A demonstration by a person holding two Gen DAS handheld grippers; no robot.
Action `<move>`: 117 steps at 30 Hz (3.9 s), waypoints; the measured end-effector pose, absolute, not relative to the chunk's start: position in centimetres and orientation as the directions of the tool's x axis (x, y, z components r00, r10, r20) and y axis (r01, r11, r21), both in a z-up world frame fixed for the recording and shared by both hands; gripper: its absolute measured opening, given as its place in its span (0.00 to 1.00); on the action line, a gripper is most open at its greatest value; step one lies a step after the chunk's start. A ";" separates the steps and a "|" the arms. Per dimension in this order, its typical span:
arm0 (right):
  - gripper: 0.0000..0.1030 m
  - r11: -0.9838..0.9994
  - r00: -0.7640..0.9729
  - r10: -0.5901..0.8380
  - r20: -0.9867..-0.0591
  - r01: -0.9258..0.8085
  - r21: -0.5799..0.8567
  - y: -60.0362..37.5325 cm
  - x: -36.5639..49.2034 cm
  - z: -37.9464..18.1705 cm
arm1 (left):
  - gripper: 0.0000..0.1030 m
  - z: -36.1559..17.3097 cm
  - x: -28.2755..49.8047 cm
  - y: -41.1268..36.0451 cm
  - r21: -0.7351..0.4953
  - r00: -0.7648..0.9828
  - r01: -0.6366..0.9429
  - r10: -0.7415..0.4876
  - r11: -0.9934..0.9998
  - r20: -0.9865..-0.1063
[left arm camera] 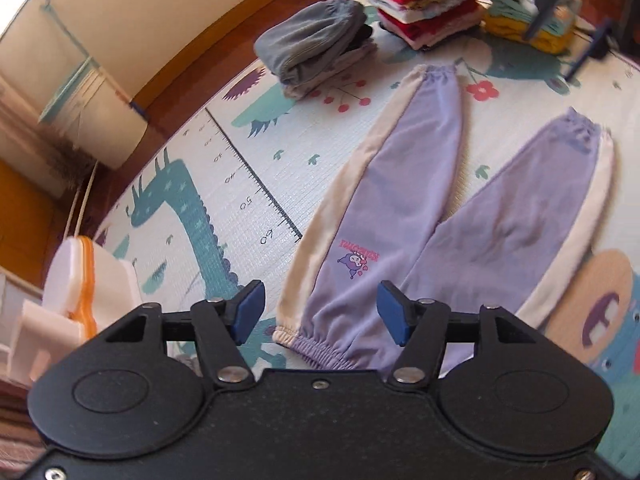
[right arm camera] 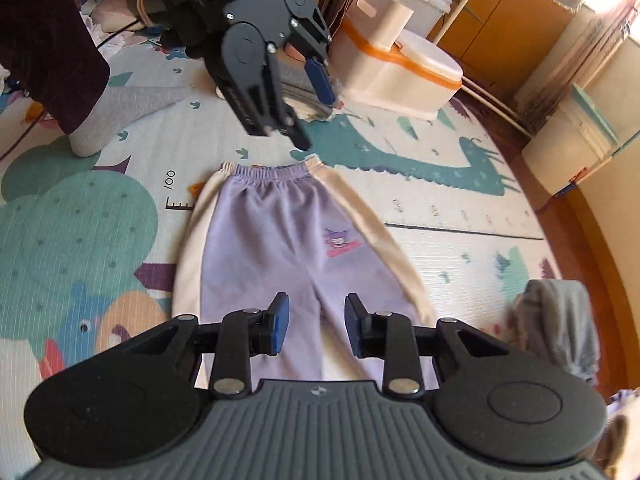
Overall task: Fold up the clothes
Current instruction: 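Move both grippers to the two cuffs of the flat sweatpants, then grasp one cuff with the left gripper while the right gripper grasps the other cuff, then lift both cuffs and fold one leg onto the other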
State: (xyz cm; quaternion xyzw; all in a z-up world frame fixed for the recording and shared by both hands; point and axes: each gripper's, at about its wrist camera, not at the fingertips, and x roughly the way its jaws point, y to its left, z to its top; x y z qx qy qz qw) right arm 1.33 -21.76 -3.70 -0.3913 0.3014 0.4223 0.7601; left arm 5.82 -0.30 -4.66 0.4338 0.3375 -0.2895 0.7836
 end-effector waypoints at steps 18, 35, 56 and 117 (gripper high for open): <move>0.34 0.159 0.306 0.256 -0.917 -0.949 -0.272 -32.9 -6.4 -17.4 | 0.62 -17.7 0.2 8.1 0.517 0.489 0.845 -0.196 -0.134 -0.850; 0.34 0.143 0.422 0.164 -0.892 -0.905 -0.401 -36.0 -10.0 -26.0 | 0.61 -25.5 -0.5 9.4 0.630 0.572 0.727 -0.265 -0.274 -0.776; 0.28 0.241 0.346 0.183 -0.920 -0.923 -0.299 -36.2 -7.7 -25.6 | 0.31 -27.7 1.4 9.9 0.637 0.592 0.631 -0.255 -0.443 -0.764; 0.09 0.771 0.249 0.145 -0.958 -0.635 -0.048 -36.8 28.9 -17.3 | 0.08 -19.4 19.4 13.3 -0.015 0.268 0.706 -0.286 0.708 -0.920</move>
